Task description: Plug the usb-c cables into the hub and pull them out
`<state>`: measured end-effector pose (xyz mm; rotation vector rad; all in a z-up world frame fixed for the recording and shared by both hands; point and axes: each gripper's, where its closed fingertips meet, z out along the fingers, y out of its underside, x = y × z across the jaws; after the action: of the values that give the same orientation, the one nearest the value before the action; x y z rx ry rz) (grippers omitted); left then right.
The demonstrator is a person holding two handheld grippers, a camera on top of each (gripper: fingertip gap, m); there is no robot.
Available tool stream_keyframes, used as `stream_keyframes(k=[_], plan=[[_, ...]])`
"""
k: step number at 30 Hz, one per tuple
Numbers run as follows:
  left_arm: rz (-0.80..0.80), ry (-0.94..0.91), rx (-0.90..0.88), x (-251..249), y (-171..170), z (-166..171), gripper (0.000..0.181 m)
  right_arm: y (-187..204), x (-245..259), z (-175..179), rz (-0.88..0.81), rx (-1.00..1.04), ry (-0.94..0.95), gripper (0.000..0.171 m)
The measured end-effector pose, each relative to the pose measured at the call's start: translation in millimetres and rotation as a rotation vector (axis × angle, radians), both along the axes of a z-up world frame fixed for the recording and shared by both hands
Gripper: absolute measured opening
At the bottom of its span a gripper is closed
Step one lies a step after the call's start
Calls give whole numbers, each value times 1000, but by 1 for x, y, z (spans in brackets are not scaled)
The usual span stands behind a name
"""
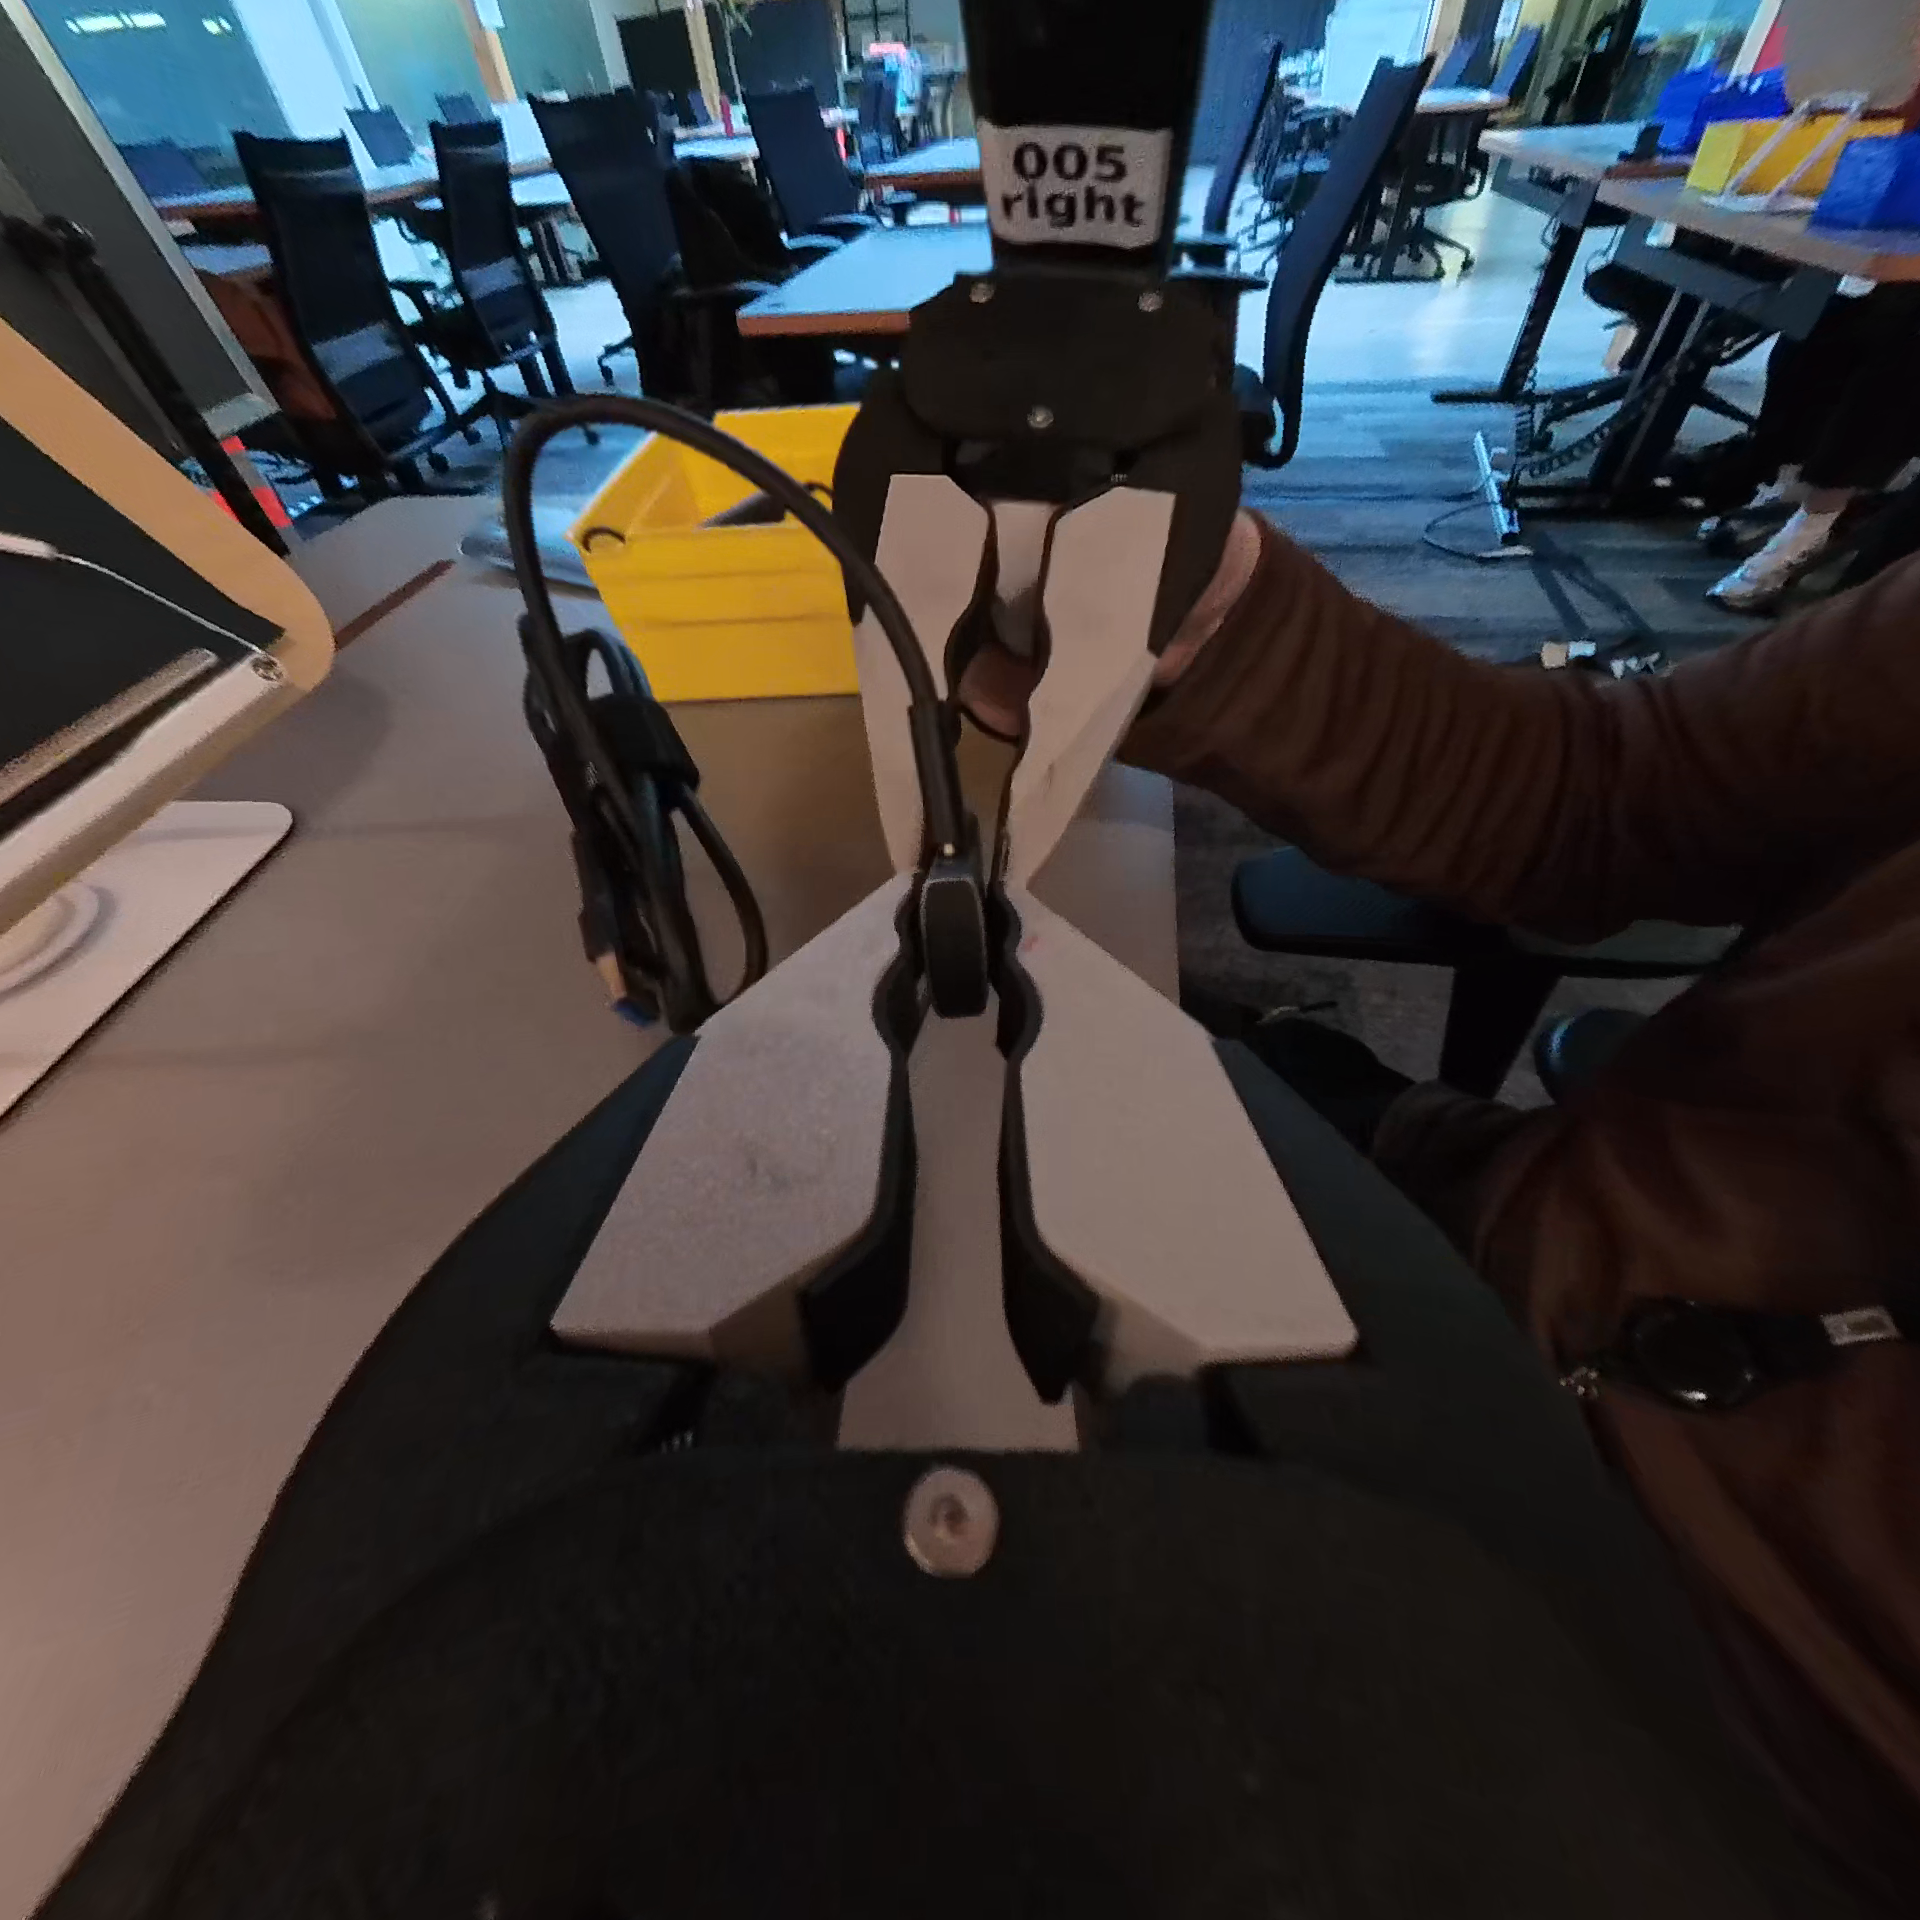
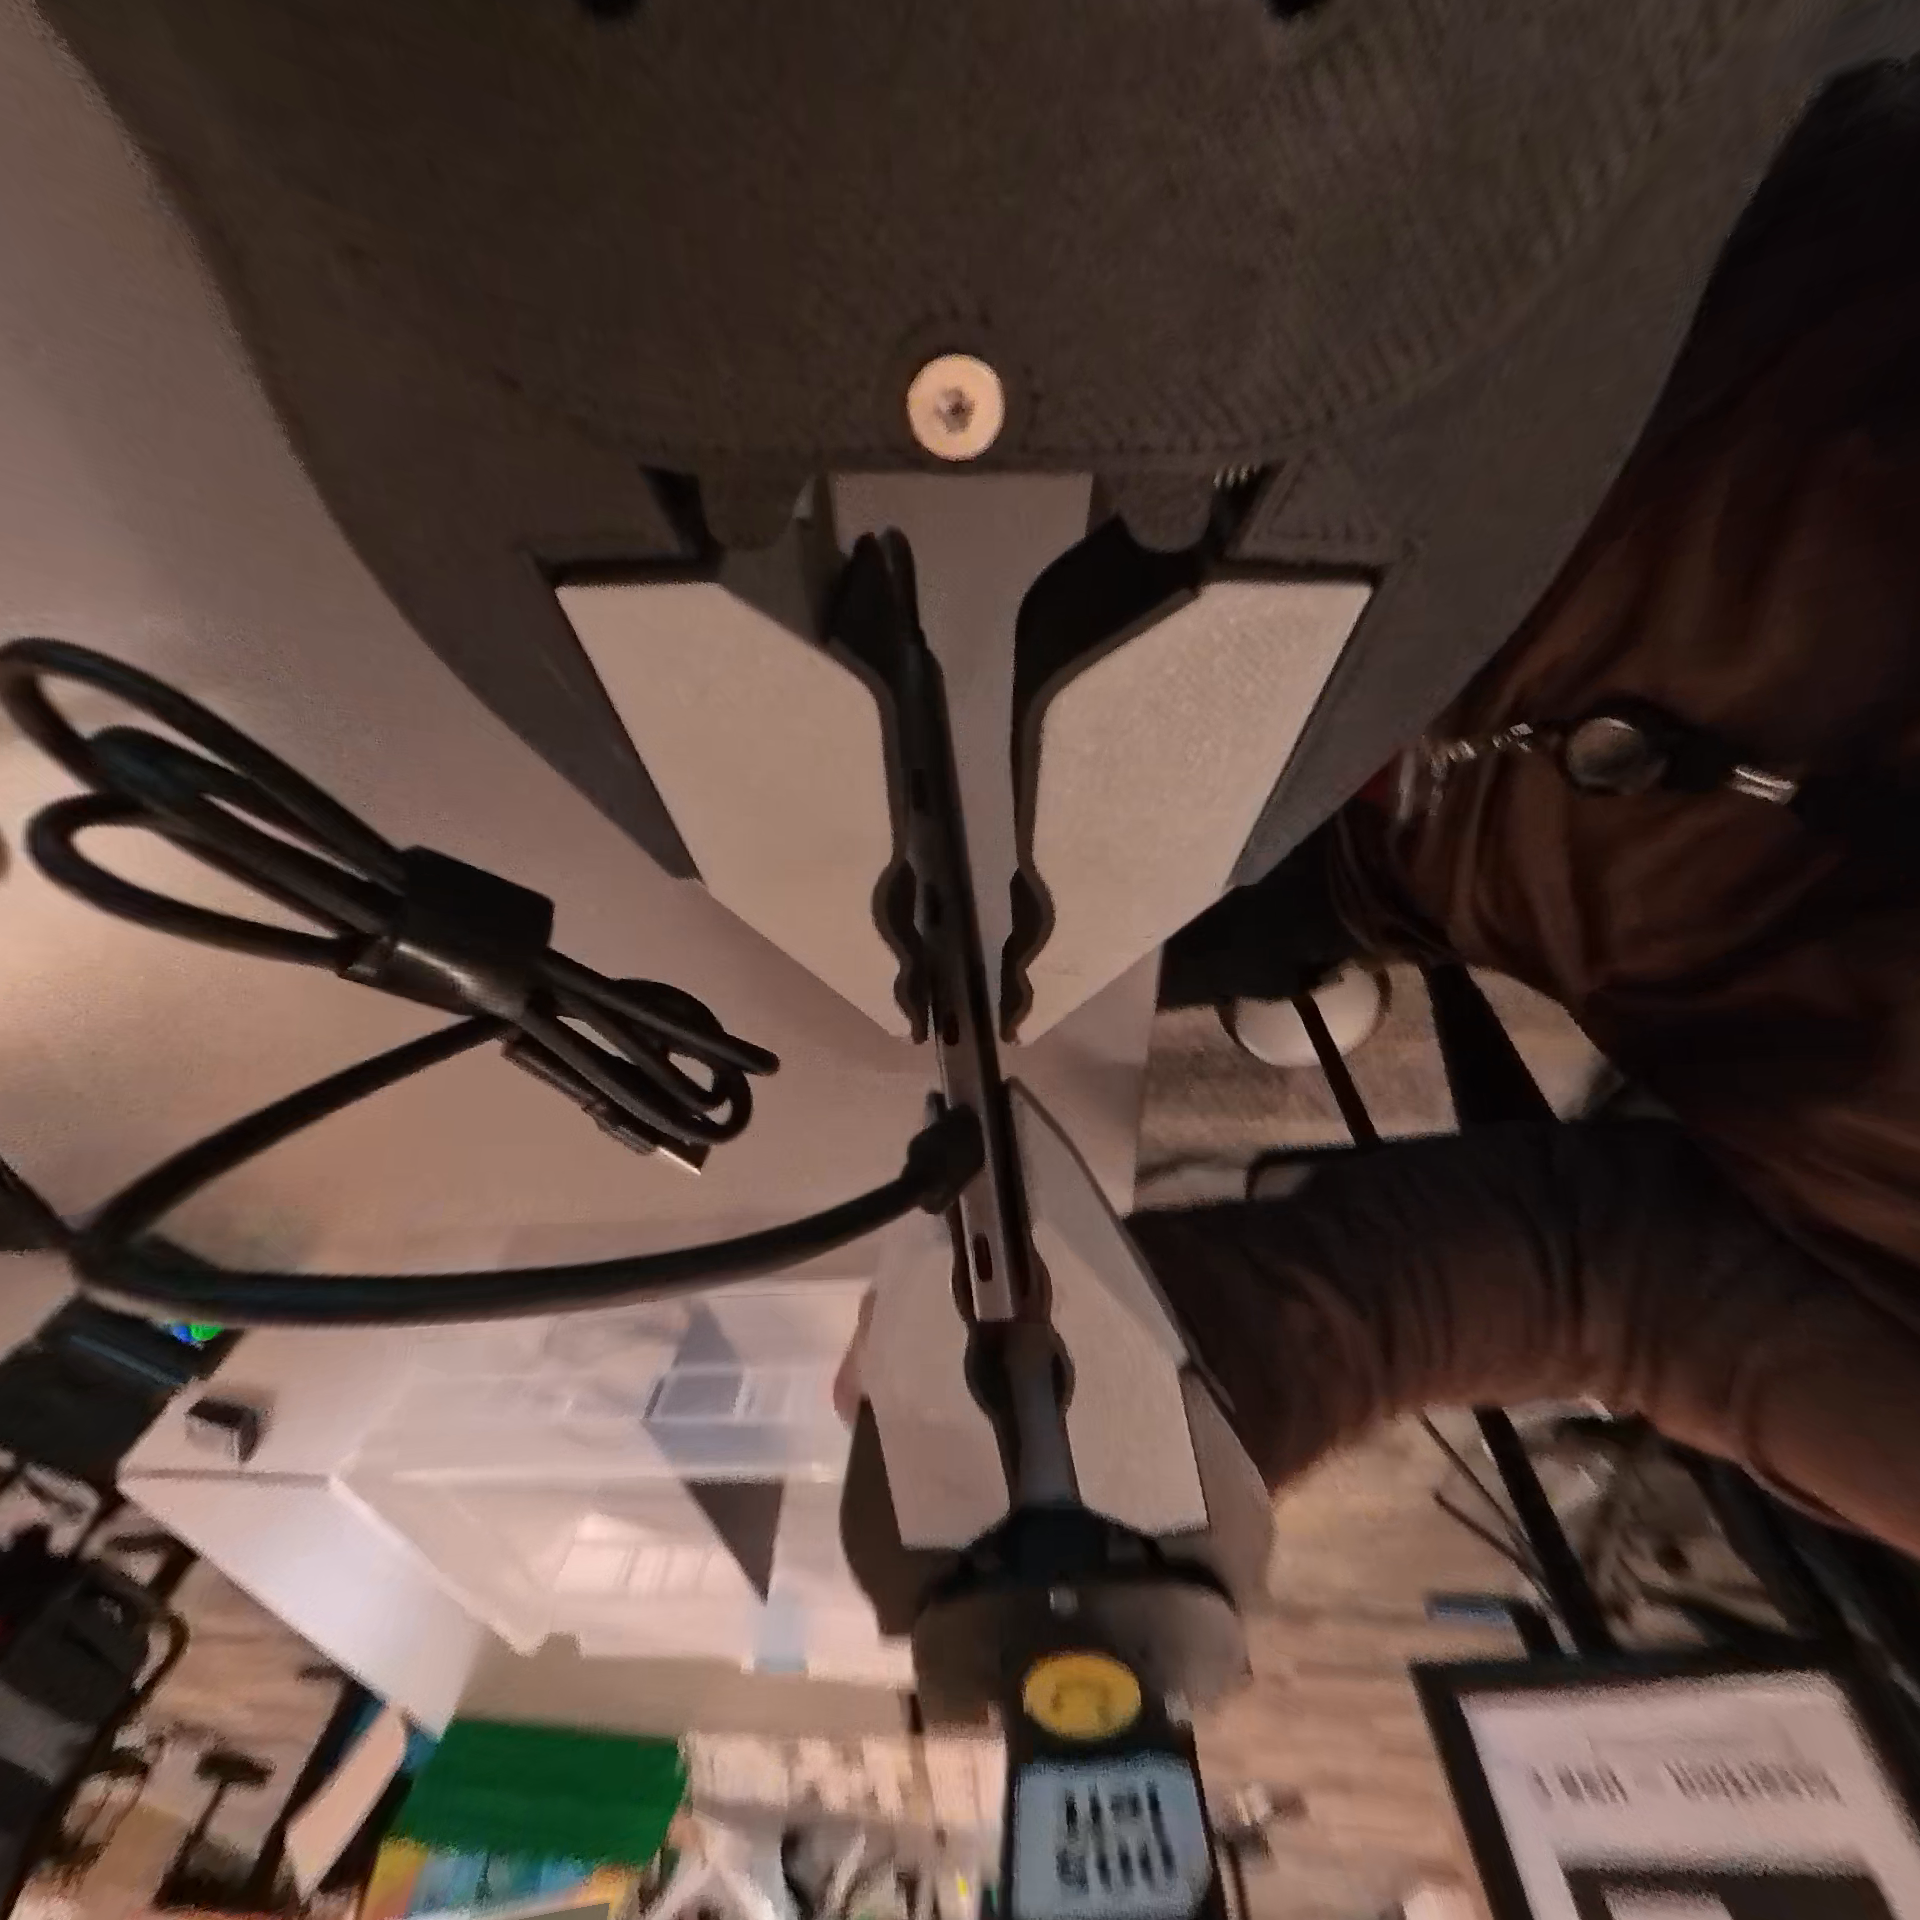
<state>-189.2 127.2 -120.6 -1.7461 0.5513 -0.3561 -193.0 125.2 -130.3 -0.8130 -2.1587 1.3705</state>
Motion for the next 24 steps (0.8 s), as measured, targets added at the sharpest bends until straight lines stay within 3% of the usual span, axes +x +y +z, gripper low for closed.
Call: stream_keyframes(k=[4,8,12,15,24], plan=[[4,-25,42,1,0,9,8,-1,6,25,47,-152,63,30],[-11,-67,75,5,1,17,8,0,3,36,39,-223,108,0],[-3,-107,94,3,2,21,8,-1,0,41,49,-294,119,0],[17,-120,91,0,4,21,8,-1,-4,39,36,-302,102,11],[6,-160,111,2,7,24,8,-2,-5,44,35,-326,122,5]])
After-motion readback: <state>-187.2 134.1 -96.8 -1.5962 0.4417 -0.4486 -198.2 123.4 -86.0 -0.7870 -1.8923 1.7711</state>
